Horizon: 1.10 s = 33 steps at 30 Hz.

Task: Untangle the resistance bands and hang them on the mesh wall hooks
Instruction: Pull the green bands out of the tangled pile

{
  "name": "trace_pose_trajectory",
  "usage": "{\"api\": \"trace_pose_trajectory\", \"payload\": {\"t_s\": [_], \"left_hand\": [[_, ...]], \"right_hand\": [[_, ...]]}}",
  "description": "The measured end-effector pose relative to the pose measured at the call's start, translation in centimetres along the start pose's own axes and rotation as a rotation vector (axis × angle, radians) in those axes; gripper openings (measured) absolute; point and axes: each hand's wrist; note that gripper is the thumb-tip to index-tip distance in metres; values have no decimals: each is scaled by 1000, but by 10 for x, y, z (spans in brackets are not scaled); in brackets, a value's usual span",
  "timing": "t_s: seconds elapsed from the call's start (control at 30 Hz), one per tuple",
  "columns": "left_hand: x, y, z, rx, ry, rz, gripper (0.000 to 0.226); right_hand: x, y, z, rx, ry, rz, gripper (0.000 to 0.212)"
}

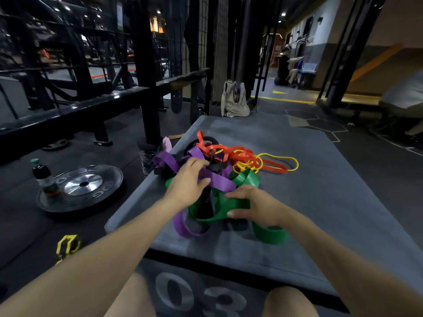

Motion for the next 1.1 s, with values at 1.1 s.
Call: {"api": "trace_pose_trajectory", "payload": {"t_s": [1.1], "left_hand": [[28,-88,10,-259,-406,205,41]], "right_hand": [[-6,20,-29,-169,212,254,30]]}}
Point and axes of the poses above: each hand's wrist, its own z-axis away from the middle knuckle, its own y-axis out of the palm, x = y × z, and after that the axes turned 10 degrees about -y, right-handed
